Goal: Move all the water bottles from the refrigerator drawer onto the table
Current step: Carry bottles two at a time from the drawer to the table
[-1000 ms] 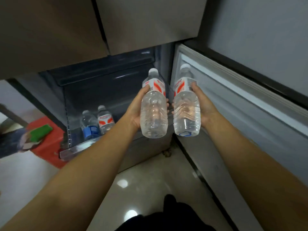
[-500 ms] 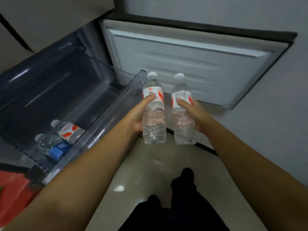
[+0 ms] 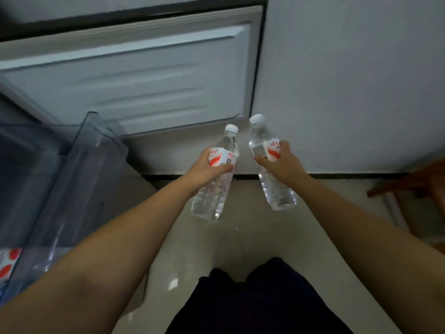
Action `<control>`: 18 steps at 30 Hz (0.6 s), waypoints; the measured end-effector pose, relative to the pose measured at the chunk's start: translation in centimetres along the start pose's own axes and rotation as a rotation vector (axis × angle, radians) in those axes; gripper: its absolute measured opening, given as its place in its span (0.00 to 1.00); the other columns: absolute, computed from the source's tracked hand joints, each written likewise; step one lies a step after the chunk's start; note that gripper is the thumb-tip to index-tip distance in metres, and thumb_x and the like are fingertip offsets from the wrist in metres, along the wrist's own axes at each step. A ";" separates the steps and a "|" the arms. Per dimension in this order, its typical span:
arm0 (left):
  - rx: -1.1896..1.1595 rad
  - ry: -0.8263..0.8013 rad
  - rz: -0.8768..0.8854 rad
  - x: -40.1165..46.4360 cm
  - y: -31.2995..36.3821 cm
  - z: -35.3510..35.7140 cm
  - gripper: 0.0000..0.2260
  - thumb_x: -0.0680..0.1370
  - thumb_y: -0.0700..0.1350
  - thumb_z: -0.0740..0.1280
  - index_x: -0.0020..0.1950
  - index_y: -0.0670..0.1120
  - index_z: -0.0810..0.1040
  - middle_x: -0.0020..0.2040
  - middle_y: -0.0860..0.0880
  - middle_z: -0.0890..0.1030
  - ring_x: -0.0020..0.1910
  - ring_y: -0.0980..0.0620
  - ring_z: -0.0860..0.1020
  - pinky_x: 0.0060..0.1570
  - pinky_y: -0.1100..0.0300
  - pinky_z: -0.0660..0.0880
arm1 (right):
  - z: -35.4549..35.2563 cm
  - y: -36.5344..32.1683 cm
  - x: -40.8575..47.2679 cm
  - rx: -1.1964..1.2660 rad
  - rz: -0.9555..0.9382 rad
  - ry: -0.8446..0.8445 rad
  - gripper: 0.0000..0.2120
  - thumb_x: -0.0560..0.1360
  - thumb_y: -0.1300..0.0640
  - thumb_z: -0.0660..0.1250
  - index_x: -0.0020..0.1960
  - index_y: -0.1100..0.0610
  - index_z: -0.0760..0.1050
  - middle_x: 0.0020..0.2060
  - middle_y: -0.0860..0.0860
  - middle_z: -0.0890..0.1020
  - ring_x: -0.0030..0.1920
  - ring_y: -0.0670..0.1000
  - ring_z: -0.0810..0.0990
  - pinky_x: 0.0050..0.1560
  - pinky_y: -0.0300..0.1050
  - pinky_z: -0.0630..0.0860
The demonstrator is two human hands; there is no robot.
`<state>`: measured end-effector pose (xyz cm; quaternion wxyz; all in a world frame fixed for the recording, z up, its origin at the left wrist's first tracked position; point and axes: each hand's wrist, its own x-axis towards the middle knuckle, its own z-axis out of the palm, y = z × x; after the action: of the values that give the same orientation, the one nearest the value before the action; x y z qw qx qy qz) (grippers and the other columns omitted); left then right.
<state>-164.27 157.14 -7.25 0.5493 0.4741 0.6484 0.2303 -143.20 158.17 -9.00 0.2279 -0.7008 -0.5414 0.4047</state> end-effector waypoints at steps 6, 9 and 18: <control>0.194 -0.030 0.043 3.4 2.6 8.0 0.31 0.71 0.51 0.74 0.69 0.48 0.64 0.57 0.48 0.76 0.50 0.49 0.76 0.34 0.65 0.71 | -5.3 6.3 0.1 -0.005 0.096 0.137 0.35 0.71 0.43 0.71 0.70 0.57 0.61 0.58 0.53 0.76 0.56 0.55 0.78 0.50 0.46 0.73; 0.274 -0.024 0.067 4.8 4.1 11.5 0.31 0.70 0.52 0.74 0.68 0.48 0.64 0.55 0.49 0.76 0.49 0.49 0.76 0.33 0.64 0.70 | -7.9 9.3 0.5 -0.007 0.140 0.175 0.35 0.70 0.41 0.71 0.68 0.56 0.62 0.57 0.52 0.76 0.55 0.55 0.78 0.54 0.52 0.77; 0.411 -0.155 0.127 9.5 9.2 23.3 0.31 0.71 0.53 0.73 0.67 0.47 0.63 0.53 0.49 0.75 0.49 0.48 0.76 0.47 0.56 0.73 | -16.4 18.1 0.5 0.001 0.310 0.309 0.38 0.69 0.33 0.67 0.69 0.55 0.61 0.57 0.53 0.76 0.53 0.53 0.79 0.51 0.49 0.79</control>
<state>-138.75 164.30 -11.21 0.4737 0.6319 0.6067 0.0904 -119.40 154.98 -13.51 0.2434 -0.8293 -0.3856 0.3229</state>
